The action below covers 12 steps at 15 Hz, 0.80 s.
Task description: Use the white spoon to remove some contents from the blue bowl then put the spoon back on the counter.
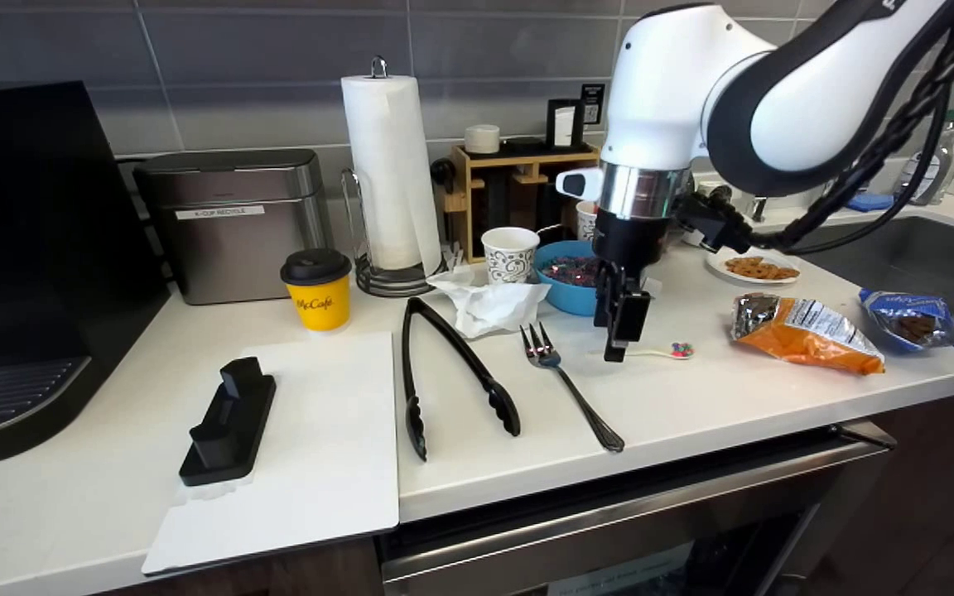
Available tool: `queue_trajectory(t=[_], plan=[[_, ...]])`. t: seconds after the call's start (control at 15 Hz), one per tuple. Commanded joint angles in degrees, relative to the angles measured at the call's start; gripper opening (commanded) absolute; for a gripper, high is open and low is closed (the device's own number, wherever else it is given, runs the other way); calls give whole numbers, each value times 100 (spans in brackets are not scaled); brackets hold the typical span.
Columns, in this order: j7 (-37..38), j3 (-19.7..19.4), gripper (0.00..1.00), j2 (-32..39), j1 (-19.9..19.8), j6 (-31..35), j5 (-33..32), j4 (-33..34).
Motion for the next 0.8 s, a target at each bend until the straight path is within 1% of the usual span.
queue_trajectory(t=[0.0, 0.07, 0.13, 0.27, 0.4, 0.6, 0.73], plan=[[61, 537, 100, -885, -431, -684, 1283, -384], [12, 631, 100, -1203, -559, -904, 1700, -521], [44, 613, 100, -1489, -617, -960, 2043, -642], [239, 403, 100, -2196, -626, -1128, 2474, -976], [417, 180, 100, -2865, -619, -1549, 2894, -1291], [1045, -280, 100, -3883, -544, -1995, 2878, -1843], [1575, -484, 100, -4540, -560, -2257, 2673, -2283]])
